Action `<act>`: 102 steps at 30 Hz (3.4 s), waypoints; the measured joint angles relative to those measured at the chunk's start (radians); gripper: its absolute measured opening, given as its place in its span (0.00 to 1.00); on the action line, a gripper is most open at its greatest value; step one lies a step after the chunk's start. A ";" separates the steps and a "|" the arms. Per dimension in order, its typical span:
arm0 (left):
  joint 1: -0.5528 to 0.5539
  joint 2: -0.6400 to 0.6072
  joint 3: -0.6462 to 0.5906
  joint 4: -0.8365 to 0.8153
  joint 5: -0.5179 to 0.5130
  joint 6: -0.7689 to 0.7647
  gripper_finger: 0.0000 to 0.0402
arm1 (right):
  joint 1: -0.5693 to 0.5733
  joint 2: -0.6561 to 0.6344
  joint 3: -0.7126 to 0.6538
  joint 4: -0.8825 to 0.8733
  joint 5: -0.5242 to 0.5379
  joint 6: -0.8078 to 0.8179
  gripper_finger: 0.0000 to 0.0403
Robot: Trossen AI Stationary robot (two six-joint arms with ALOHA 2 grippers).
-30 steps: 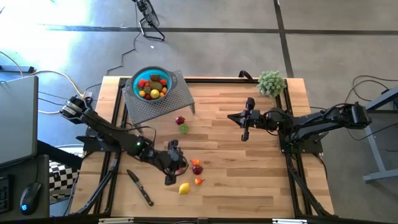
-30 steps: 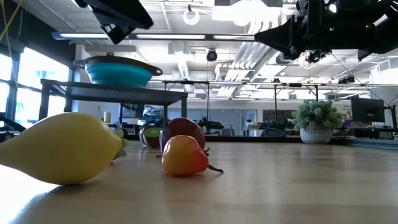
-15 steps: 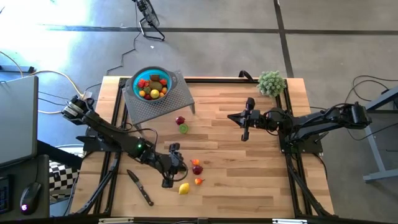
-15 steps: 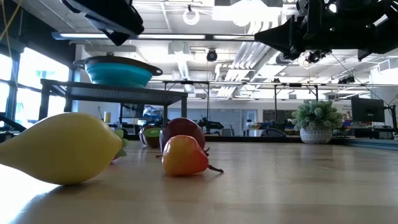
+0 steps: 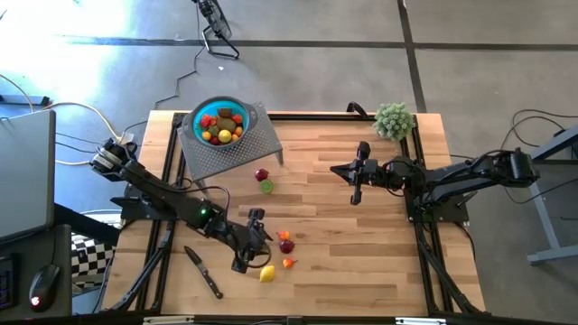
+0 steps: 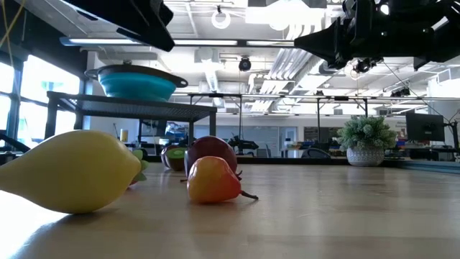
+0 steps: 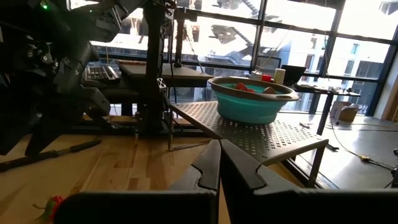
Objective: Pick & Place Fruit
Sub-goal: Put the red strawberry into the blue strainer bowl on the shelf
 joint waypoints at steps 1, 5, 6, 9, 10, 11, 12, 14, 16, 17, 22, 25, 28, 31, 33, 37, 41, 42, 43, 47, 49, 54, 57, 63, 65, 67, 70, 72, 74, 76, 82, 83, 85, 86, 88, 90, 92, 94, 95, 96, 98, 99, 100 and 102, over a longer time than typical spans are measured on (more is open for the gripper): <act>0.000 0.000 0.000 0.003 0.000 0.020 0.47 | 0.000 0.000 0.000 0.000 0.000 0.000 0.01; 0.000 0.000 0.000 0.010 0.000 0.029 0.48 | 0.000 0.000 0.000 0.002 0.000 -0.001 0.01; 0.000 0.000 0.000 0.002 0.000 0.024 0.48 | 0.000 0.000 0.000 0.002 0.000 -0.002 0.01; 0.000 0.003 0.000 -0.043 0.001 -0.001 0.48 | 0.000 0.000 0.000 0.010 0.008 -0.003 0.01; 0.000 0.012 0.000 -0.053 0.005 -0.012 0.48 | 0.000 0.000 0.000 0.011 0.018 -0.003 0.01; 0.000 0.021 0.000 -0.061 0.006 -0.024 0.48 | 0.000 0.000 0.000 0.010 0.027 -0.003 0.01; 0.000 0.032 0.000 -0.074 0.007 -0.031 0.48 | 0.000 0.000 0.000 0.010 0.031 -0.003 0.01; 0.000 0.059 -0.002 -0.062 0.021 -0.031 0.48 | 0.000 0.000 0.000 0.010 0.030 -0.003 0.01; 0.000 0.087 -0.001 -0.045 0.033 -0.030 0.48 | 0.000 0.000 0.000 0.010 0.026 -0.003 0.01; 0.000 0.102 -0.001 -0.040 0.047 -0.030 0.48 | 0.000 0.000 0.000 0.011 0.025 -0.003 0.01; 0.000 0.157 -0.001 -0.013 0.105 -0.025 0.48 | 0.000 0.000 0.000 0.012 0.026 -0.003 0.01; 0.000 0.178 -0.002 -0.016 0.118 -0.024 0.48 | 0.000 0.000 0.000 0.013 0.026 -0.003 0.01; 0.000 0.195 0.000 0.010 0.122 -0.022 0.48 | 0.000 0.000 0.000 0.012 0.026 -0.002 0.01; 0.000 0.220 0.000 0.026 0.135 -0.023 0.48 | 0.000 0.000 0.000 0.012 0.026 -0.001 0.01; 0.000 0.239 0.000 0.022 0.137 -0.027 0.48 | 0.000 0.000 0.000 0.012 0.025 -0.001 0.01; 0.000 0.273 0.000 0.021 0.137 -0.030 0.48 | 0.000 0.000 0.000 0.012 0.025 -0.001 0.01; 0.000 0.283 0.000 0.020 0.136 -0.030 0.48 | 0.000 0.000 0.000 0.012 0.025 -0.001 0.01; 0.000 0.283 0.000 0.024 0.136 -0.030 0.48 | 0.000 0.000 0.000 0.012 0.025 -0.001 0.01; 0.000 0.283 0.000 0.025 0.132 -0.030 0.48 | 0.000 0.000 0.000 0.011 0.025 -0.001 0.01; 0.000 0.283 0.000 0.023 0.122 -0.030 0.48 | 0.000 0.000 0.000 0.011 0.025 -0.001 0.01; 0.000 0.283 0.000 0.017 0.120 -0.031 0.48 | 0.000 0.000 0.000 0.011 0.025 -0.001 0.01; 0.000 0.283 0.000 0.015 0.119 -0.031 0.48 | 0.000 0.000 0.000 0.011 0.025 -0.001 0.01; 0.000 0.283 0.000 0.010 0.118 -0.031 0.48 | 0.000 0.000 0.000 0.011 0.025 -0.001 0.01; 0.000 0.283 0.000 0.011 0.106 -0.031 0.47 | 0.000 0.000 0.000 0.011 0.025 0.000 0.01; 0.000 0.283 0.000 0.011 0.105 -0.031 0.44 | 0.000 0.000 0.000 0.011 0.025 0.000 0.01; 0.000 0.283 0.000 0.011 0.105 -0.031 0.40 | 0.000 0.000 0.000 0.011 0.024 0.000 0.01; 0.000 0.283 0.000 0.011 0.105 -0.031 0.33 | 0.000 0.000 0.000 0.011 0.023 0.000 0.01; 0.000 0.283 0.000 0.011 0.105 -0.031 0.28 | 0.000 0.000 0.000 0.011 0.023 0.000 0.01; 0.000 0.283 0.000 0.011 0.105 -0.031 0.24 | 0.000 0.000 0.000 0.011 0.023 0.000 0.01; 0.000 0.283 0.000 0.011 0.105 -0.031 0.21 | 0.000 0.000 0.000 0.011 0.023 0.000 0.01; 0.000 0.283 0.000 0.011 0.104 -0.031 0.12 | 0.000 0.000 0.000 0.011 0.023 0.000 0.01; 0.000 0.283 0.000 0.011 0.104 -0.031 0.10 | 0.000 0.000 0.000 0.011 0.023 0.000 0.01; 0.000 0.283 0.000 0.010 0.104 -0.031 0.07 | 0.000 0.000 0.000 0.011 0.023 0.000 0.01; 0.000 0.283 0.000 0.010 0.104 -0.031 0.05 | 0.000 0.000 0.000 0.011 0.023 0.000 0.01; 0.000 0.283 0.000 0.009 0.104 -0.031 0.02 | 0.000 0.000 0.000 0.011 0.023 0.000 0.01; 0.000 0.282 0.000 0.009 0.104 -0.031 0.01 | 0.000 0.000 0.000 0.011 0.023 0.000 0.01; 0.000 0.282 0.000 0.009 0.104 -0.031 0.01 | 0.000 0.000 0.000 0.011 0.023 0.000 0.01; 0.001 0.282 0.000 0.008 0.104 -0.031 0.00 | 0.000 0.000 0.000 0.011 0.023 0.000 0.01; 0.001 0.282 0.000 0.006 0.104 -0.031 0.00 | 0.000 0.000 0.000 0.011 0.023 -0.001 0.01; 0.001 0.282 0.000 0.003 0.104 -0.031 0.00 | 0.000 0.000 0.000 0.011 0.023 0.000 0.01; 0.001 0.282 0.000 -0.006 0.104 -0.031 0.00 | 0.000 0.000 0.000 0.011 0.023 0.000 0.01; 0.001 0.282 0.000 -0.009 0.104 -0.031 0.00 | 0.000 0.000 0.000 0.011 0.023 0.000 0.01; 0.001 0.282 0.000 -0.012 0.104 -0.031 0.00 | 0.000 0.000 0.000 0.011 0.023 -0.001 0.01; 0.001 0.282 0.000 -0.011 0.103 -0.031 0.00 | 0.000 0.000 0.000 0.011 0.023 0.000 0.01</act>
